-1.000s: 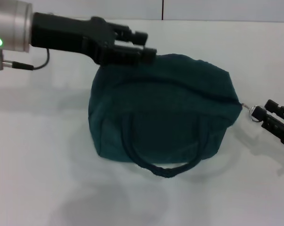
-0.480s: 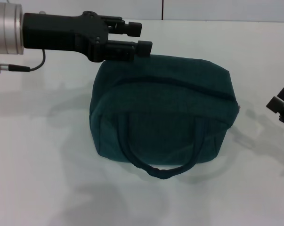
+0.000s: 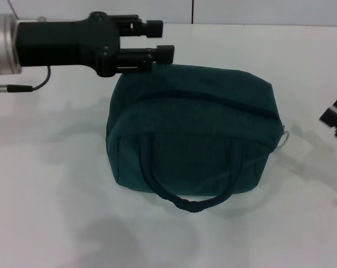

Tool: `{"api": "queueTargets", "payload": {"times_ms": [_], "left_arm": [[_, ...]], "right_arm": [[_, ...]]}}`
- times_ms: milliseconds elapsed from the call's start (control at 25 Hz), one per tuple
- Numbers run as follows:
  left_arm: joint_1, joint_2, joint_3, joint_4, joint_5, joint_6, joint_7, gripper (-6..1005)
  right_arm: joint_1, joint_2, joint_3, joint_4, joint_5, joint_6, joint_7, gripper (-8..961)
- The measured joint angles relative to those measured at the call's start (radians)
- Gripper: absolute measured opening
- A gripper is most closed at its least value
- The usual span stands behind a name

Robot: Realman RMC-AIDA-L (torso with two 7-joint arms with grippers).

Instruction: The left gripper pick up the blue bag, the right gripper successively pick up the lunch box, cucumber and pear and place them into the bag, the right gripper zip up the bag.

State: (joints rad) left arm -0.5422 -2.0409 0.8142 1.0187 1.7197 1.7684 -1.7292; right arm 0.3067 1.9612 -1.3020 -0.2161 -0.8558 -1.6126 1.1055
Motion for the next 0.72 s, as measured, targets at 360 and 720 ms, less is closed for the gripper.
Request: {"api": "queueTargets", "payload": {"times_ms": [360, 720], "left_arm": [[0.113, 0.040, 0.001, -0.108, -0.150, 0.118, 0.138, 657], [0.133, 0.061, 0.007, -0.234, -0.146, 0.207, 0.211, 658]], "right_arm": [[0.048, -0.077, 0.037, -0.193, -0.042, -0.342, 0.068, 876], [0.270, -0.139, 0.039, -0.285, -0.303, -0.407, 0.318, 875]]}}
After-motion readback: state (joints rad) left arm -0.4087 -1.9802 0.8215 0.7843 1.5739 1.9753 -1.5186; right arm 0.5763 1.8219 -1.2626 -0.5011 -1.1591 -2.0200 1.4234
